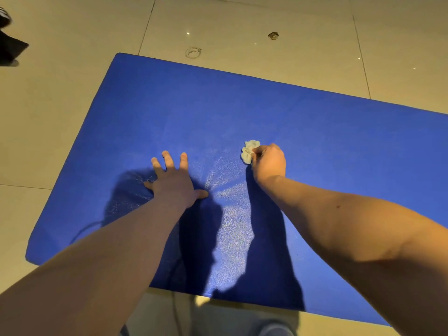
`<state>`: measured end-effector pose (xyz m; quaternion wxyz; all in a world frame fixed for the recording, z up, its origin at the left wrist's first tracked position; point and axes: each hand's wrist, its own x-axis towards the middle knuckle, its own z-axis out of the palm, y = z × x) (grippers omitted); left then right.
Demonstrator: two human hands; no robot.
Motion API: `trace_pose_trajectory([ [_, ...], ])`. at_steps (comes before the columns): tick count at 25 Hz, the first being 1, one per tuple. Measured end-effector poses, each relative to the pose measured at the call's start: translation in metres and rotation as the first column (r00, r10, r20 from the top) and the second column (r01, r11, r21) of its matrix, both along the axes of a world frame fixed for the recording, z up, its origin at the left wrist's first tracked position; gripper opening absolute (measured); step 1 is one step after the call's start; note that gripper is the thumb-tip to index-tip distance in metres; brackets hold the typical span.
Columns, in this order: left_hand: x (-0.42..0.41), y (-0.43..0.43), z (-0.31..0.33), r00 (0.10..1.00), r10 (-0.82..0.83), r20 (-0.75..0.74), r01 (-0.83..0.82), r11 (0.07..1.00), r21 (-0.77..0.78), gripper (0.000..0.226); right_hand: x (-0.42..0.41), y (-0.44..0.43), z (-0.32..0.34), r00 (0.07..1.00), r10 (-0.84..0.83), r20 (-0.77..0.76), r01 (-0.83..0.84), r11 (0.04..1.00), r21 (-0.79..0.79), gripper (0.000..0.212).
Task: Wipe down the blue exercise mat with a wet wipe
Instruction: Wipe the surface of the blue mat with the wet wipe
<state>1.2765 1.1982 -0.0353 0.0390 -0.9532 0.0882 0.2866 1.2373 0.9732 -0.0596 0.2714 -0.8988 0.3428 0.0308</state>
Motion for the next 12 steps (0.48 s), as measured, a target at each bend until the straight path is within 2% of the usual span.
trace_pose_trajectory([
  [1,0.000,0.000,0.000,1.000,0.004,-0.003,-0.004,1.000,-0.001,0.127,-0.001,0.015,0.002,1.000,0.030,0.011,-0.030,0.999,0.021,0.025],
  [3,0.002,-0.001,0.001,1.000,0.013,-0.012,-0.013,1.000,-0.010,0.127,-0.003,0.051,0.004,0.981,0.191,0.030,-0.193,0.978,0.075,0.024],
  [6,0.003,-0.001,-0.001,1.000,0.020,-0.013,-0.020,1.000,-0.016,0.127,-0.009,0.077,0.009,0.906,0.420,0.053,-0.423,0.898,0.119,0.024],
  [9,0.002,0.000,-0.002,1.000,0.011,-0.003,-0.011,1.000,-0.015,0.127,-0.004,0.041,0.012,0.940,0.340,0.040,-0.341,0.939,0.036,0.022],
  [12,0.001,0.000,-0.003,1.000,0.004,0.009,-0.004,1.000,-0.011,0.126,-0.003,-0.010,0.011,0.998,0.068,0.001,-0.068,0.997,-0.037,0.022],
])
